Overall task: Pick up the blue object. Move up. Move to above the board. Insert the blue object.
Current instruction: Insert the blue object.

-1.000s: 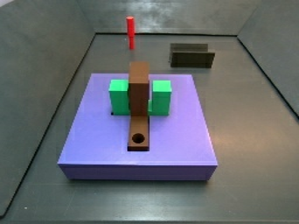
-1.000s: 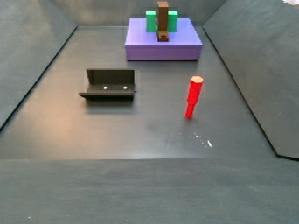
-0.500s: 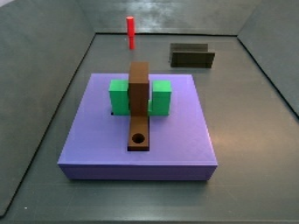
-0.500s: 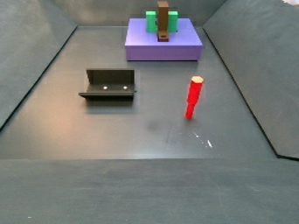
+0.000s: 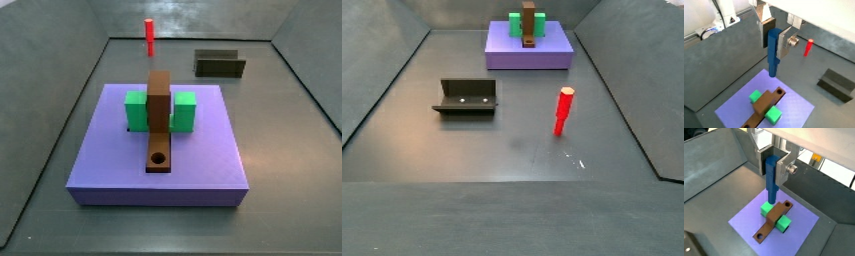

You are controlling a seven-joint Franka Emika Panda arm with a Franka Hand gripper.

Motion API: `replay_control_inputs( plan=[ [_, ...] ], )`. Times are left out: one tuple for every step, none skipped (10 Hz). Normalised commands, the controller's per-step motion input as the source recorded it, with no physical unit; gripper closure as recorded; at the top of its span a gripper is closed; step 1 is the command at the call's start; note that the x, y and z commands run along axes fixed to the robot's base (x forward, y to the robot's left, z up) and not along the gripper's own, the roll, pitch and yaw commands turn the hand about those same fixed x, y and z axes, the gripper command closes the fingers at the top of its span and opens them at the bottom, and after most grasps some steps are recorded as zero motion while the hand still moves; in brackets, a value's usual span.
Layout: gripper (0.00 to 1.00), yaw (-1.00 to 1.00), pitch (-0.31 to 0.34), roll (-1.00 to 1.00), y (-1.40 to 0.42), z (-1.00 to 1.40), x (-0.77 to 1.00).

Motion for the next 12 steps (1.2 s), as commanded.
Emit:
replay_control_inputs(
  plan=[
    [1.0, 0.09, 0.0, 0.23, -0.83, -0.31, 0.0],
    [1.0, 0.06, 0.0, 0.24, -0.83, -0.34, 0.0],
    [1.0, 0.04, 0.0, 0.1, -0.8, -0.36, 0.1],
    [1.0, 0.0, -0.049, -0.02, -0.59, -0.47, 0.11],
    [1.0, -0.01, -0.08, -0.13, -0.45, -0.49, 0.11],
    [1.0, -0.06, -0.126, -0.18, -0.39, -0.52, 0.0],
    [1.0, 0.0, -0.061, -0.07, -0.33, -0.48, 0.0],
    [1.0, 0.0, -0.001, 0.0, -0.21, -0.43, 0.0],
    [1.0, -0.03, 0.041, 0.0, -0.12, -0.51, 0.04],
    [1.0, -0.1, 0.059, 0.02, -0.17, -0.54, 0.08],
    [1.0, -0.15, 0.044, 0.0, -0.21, -0.55, 0.15],
    [1.0, -0.18, 0.003, 0.02, -0.28, -0.51, 0.11]
  ],
)
